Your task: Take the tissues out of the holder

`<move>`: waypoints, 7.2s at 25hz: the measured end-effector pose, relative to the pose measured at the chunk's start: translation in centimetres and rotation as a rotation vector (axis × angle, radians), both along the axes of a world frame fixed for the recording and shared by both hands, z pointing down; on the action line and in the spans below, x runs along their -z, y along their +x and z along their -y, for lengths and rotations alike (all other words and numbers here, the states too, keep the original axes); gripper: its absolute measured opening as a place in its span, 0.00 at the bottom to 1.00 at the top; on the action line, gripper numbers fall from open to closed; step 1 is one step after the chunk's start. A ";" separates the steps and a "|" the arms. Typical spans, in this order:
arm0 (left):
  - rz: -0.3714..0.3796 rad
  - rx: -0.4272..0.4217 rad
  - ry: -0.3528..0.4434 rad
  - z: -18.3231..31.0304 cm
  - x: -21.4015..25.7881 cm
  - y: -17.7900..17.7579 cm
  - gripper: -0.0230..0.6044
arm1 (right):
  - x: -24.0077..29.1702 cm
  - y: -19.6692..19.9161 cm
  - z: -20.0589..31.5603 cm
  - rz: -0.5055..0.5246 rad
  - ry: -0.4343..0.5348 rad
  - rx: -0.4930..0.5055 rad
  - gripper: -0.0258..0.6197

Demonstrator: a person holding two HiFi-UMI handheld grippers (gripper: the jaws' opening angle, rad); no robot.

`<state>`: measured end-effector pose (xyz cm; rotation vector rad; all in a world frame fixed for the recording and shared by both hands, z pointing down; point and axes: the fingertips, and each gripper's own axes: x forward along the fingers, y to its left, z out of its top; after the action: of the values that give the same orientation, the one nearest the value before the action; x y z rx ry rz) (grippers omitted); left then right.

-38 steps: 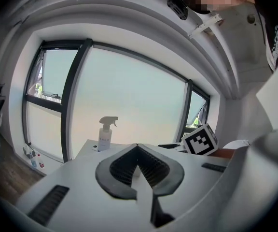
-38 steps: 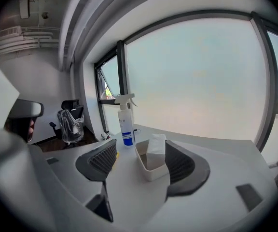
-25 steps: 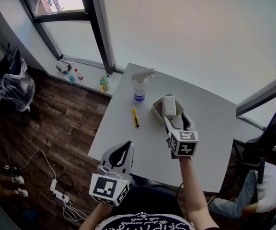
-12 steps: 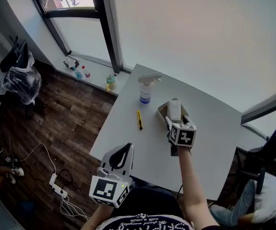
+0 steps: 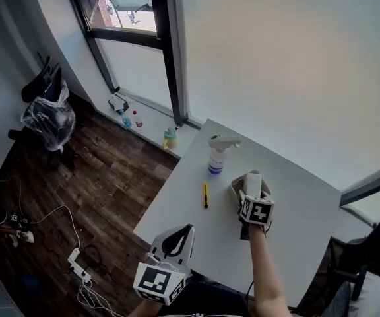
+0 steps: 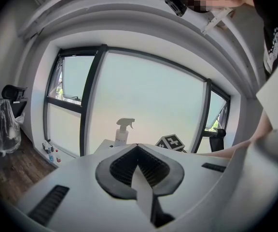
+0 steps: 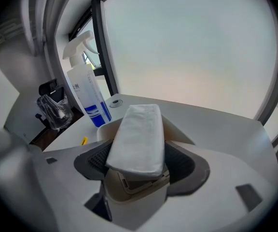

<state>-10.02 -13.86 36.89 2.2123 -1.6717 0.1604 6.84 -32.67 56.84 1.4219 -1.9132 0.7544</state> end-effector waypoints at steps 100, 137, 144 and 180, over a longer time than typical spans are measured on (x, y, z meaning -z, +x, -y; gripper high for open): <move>-0.022 -0.277 0.128 -1.1 3.6 0.7 0.04 | 20.5 -0.7 -10.0 0.224 0.501 0.047 0.46; 0.008 -0.265 0.119 -5.5 4.7 -2.2 0.04 | 19.3 -2.0 -23.7 0.278 0.442 0.092 0.46; 0.021 -0.251 0.104 -6.0 4.1 -2.6 0.04 | 18.7 -2.3 -25.3 0.273 0.429 0.112 0.46; -0.018 -0.278 0.135 -7.6 4.8 -1.8 0.04 | 17.4 -2.4 -29.1 0.281 0.399 0.086 0.46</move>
<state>-11.86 -6.30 32.13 2.5330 -1.3949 0.1001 4.41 -3.61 39.44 1.5133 -2.4315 0.5757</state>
